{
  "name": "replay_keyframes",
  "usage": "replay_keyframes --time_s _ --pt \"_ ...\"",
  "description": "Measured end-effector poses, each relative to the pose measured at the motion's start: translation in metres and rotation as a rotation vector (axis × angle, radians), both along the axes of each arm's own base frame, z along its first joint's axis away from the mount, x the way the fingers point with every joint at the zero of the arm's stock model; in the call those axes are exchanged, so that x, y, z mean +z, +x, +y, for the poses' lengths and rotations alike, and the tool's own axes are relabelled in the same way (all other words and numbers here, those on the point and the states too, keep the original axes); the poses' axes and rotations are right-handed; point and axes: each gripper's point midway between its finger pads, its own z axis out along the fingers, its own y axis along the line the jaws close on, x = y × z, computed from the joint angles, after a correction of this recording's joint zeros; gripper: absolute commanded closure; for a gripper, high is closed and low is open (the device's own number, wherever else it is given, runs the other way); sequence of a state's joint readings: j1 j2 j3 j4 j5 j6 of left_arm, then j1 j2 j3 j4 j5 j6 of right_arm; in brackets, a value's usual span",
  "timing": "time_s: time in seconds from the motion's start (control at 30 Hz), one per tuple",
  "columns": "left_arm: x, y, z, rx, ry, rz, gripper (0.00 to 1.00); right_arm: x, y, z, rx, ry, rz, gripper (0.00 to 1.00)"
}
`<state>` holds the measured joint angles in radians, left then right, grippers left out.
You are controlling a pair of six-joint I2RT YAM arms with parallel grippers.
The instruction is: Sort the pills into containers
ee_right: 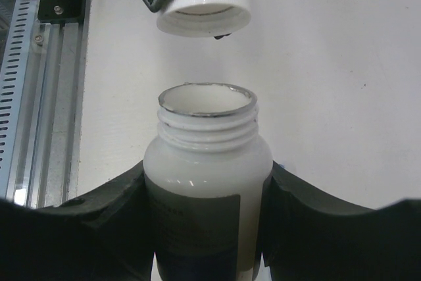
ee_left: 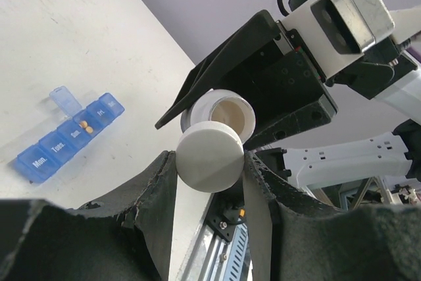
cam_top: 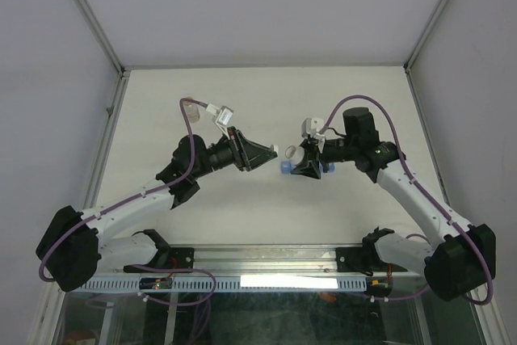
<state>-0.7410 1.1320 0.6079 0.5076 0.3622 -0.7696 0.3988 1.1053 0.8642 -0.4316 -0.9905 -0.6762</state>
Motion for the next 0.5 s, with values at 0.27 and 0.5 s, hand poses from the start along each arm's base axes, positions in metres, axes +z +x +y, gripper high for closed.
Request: replay_keyframes --time_s 0.27,0.5 --pt "-0.015 0.003 -0.008 -0.014 0.032 0.035 0.81 -0.007 -0.002 0.005 0.002 -0.033 -0.001 1.0" --pt "-0.019 0.002 -0.017 -0.042 0.033 0.048 0.81 -0.019 -0.006 0.011 0.021 -0.068 0.024 1.0"
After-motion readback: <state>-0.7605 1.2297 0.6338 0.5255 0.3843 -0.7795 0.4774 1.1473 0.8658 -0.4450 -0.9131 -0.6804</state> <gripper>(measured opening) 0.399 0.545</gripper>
